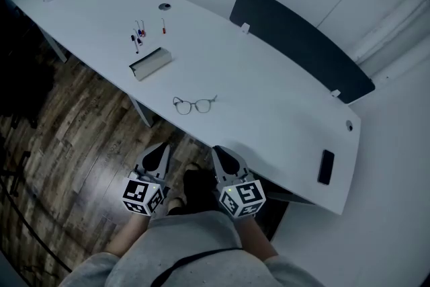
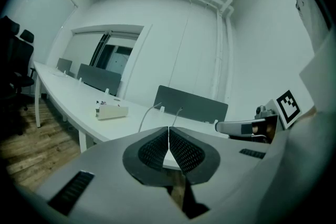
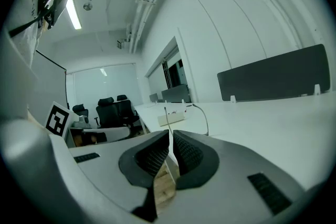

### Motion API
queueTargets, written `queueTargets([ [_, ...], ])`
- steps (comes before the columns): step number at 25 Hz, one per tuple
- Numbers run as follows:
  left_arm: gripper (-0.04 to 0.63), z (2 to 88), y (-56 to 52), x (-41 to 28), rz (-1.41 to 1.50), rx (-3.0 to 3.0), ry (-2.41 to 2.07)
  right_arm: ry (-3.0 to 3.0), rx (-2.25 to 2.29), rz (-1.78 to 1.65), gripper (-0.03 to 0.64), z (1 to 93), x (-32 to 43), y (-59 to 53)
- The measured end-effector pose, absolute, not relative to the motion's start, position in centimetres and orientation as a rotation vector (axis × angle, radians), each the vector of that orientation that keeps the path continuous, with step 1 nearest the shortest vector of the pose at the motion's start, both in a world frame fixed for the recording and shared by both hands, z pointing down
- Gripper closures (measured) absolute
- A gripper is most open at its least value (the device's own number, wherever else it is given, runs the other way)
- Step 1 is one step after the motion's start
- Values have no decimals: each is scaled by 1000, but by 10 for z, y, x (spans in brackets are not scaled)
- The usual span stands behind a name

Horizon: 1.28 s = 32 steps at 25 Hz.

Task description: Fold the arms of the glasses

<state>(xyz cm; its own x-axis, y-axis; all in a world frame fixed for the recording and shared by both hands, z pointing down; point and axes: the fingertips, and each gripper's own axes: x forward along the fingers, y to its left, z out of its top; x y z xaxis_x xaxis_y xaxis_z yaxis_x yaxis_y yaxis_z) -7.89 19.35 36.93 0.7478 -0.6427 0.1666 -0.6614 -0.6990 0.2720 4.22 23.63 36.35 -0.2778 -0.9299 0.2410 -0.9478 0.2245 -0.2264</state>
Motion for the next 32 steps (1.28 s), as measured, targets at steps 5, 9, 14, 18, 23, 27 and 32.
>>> queueTargets([
  [5, 578, 373, 141, -71, 112, 2616, -1056, -2375, 1833, 510, 595, 371, 77, 179],
  [9, 567, 380, 103, -56, 118, 2612, -1079, -2357, 1804, 527, 595, 381, 98, 141],
  [14, 469, 397, 79, -39, 172, 2612, -1055, -2337, 1772, 585, 581, 399, 111, 111],
  [18, 468, 411, 60, -36, 205, 2588, -1087, -2330, 1734, 618, 548, 414, 116, 93],
  [23, 468, 418, 38, -32, 231, 2574, -1126, -2334, 1694, 618, 541, 425, 121, 69],
  [27, 468, 424, 26, -27, 258, 2564, -1128, -2337, 1640, 598, 541, 430, 121, 53],
  [32, 468, 426, 15, -18, 271, 2574, -1147, -2338, 1626, 560, 574, 432, 129, 38],
])
